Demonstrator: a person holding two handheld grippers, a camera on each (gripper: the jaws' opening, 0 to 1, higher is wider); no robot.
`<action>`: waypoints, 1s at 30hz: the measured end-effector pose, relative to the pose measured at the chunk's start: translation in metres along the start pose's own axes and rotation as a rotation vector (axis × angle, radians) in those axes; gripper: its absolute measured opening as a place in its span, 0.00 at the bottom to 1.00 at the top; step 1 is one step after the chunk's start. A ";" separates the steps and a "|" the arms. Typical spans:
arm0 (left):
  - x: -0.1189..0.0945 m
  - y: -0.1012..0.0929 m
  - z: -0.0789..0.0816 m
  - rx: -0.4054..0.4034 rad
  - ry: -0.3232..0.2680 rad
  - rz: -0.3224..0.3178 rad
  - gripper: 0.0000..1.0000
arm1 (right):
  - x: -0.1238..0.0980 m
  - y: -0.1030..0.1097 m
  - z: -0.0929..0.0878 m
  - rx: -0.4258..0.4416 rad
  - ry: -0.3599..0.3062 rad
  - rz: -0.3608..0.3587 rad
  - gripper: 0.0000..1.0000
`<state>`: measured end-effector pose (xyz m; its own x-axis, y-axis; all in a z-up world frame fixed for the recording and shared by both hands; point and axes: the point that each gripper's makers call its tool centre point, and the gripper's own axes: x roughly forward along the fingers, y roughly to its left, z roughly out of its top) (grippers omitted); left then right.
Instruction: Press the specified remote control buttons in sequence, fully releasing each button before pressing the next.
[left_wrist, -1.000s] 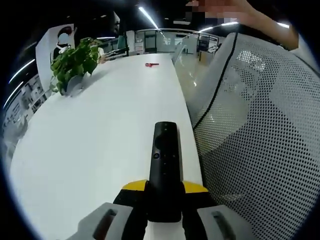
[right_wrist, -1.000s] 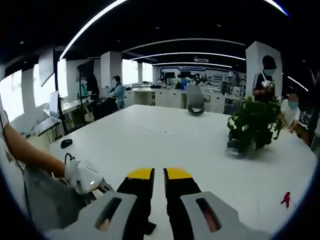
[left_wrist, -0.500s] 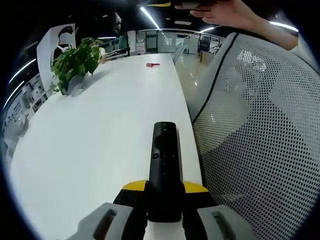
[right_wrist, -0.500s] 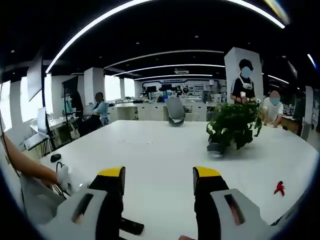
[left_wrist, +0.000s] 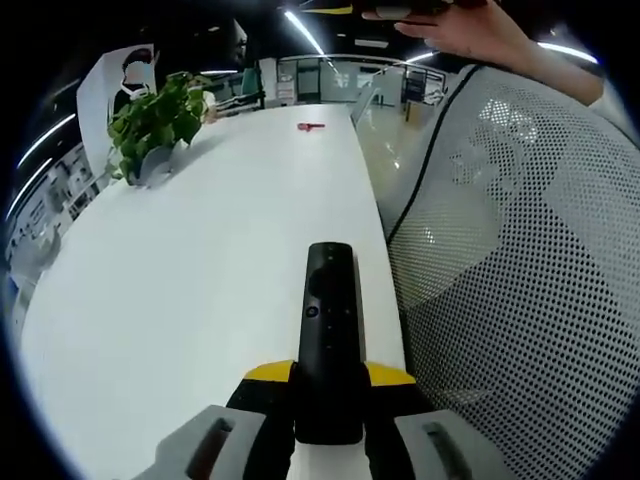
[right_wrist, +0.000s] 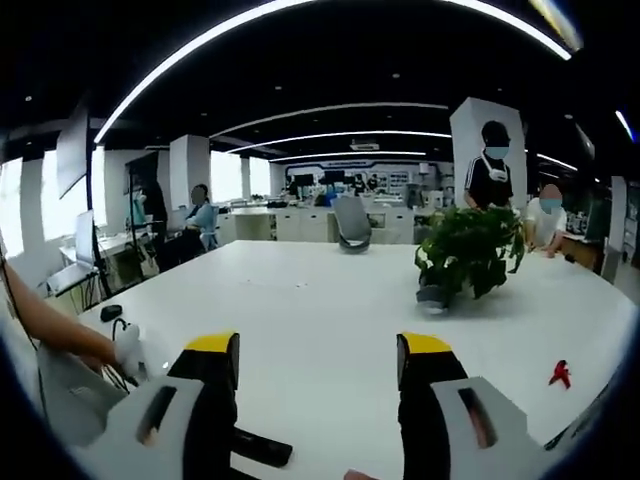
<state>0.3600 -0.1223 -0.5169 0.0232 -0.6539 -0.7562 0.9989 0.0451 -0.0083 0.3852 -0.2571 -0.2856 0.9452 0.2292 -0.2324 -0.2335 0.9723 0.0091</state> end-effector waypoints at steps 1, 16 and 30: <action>-0.001 0.001 -0.001 -0.004 0.004 0.002 0.25 | -0.001 -0.003 0.000 -0.014 -0.005 -0.020 0.66; -0.005 0.008 -0.008 -0.032 0.033 0.025 0.24 | -0.002 -0.023 0.010 -0.313 -0.035 -0.205 0.64; -0.016 0.027 -0.016 0.007 0.093 0.058 0.23 | 0.004 -0.028 0.001 -0.395 0.013 -0.217 0.64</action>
<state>0.3859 -0.0984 -0.5157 0.0778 -0.5771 -0.8130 0.9963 0.0752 0.0420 0.3958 -0.2835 -0.2862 0.9796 0.0192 -0.2001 -0.1019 0.9053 -0.4123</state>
